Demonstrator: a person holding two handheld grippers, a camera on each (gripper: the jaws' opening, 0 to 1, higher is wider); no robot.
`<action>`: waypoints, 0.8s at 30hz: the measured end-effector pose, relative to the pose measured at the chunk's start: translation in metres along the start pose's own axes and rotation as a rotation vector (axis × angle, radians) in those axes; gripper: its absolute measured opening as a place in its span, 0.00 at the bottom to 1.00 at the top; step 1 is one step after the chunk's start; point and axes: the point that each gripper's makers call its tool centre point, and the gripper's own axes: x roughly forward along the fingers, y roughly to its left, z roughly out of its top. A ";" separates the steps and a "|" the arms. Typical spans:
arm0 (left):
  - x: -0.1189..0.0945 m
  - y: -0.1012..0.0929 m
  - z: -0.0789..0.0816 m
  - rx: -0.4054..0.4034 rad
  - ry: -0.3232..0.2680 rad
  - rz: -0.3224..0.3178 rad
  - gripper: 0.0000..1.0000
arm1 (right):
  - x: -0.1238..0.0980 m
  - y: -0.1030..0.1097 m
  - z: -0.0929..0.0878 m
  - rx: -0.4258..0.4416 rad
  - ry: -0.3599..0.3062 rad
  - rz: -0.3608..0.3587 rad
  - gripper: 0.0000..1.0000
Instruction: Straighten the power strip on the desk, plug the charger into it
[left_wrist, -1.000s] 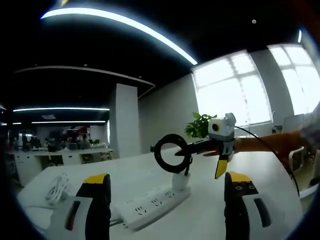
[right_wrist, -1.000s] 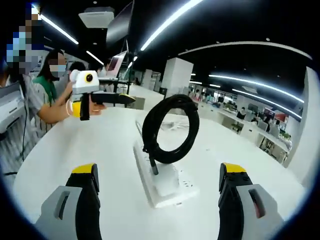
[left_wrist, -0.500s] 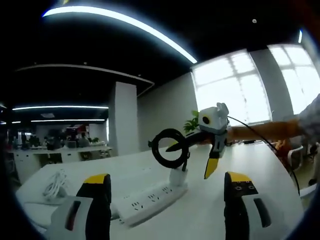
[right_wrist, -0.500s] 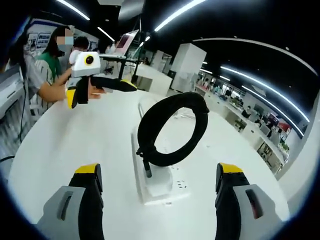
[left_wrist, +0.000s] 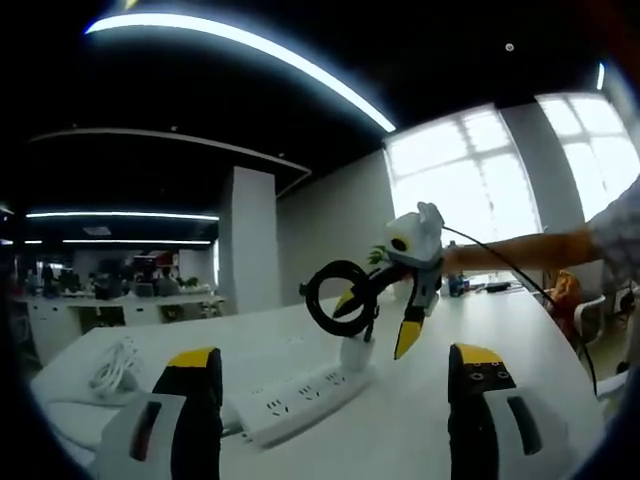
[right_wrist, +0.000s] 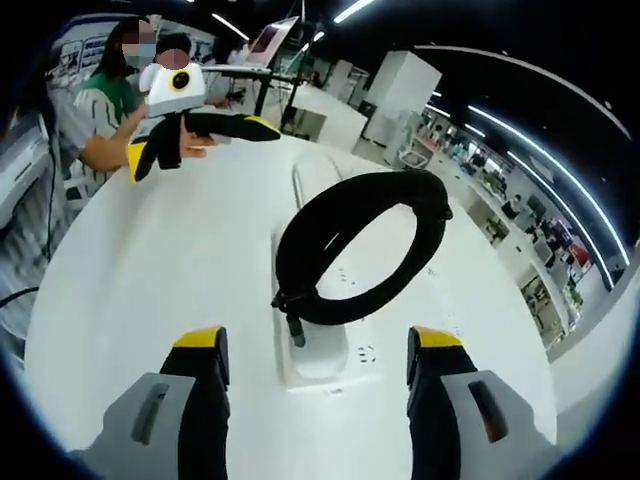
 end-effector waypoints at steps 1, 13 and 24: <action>0.000 0.000 0.000 0.001 0.000 0.001 0.95 | 0.000 -0.001 -0.002 -0.008 0.017 0.003 0.68; -0.003 0.000 -0.005 0.010 0.015 -0.003 0.95 | 0.012 0.001 -0.006 -0.050 0.130 0.021 0.46; -0.005 0.000 -0.004 0.000 0.015 -0.009 0.96 | 0.019 0.006 -0.006 -0.075 0.231 0.023 0.39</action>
